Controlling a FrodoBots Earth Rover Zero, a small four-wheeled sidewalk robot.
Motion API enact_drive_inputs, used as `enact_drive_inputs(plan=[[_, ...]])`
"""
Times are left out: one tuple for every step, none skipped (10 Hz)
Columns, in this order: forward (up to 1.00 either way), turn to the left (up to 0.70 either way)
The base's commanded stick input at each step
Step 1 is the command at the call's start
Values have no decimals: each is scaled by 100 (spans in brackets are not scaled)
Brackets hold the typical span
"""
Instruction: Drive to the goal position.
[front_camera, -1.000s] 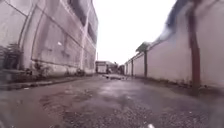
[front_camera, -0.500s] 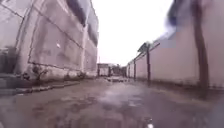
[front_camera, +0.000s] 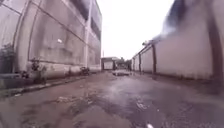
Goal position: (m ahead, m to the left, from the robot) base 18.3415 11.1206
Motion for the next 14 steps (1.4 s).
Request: enact_drive_inputs(plan=[[70,-23],[70,-23],[70,-5],[70,12],[70,12],[70,3],[70,-10],[70,-23],[70,-23],[70,-23],[70,-23],[70,-23],[70,-23],[70,-23]])
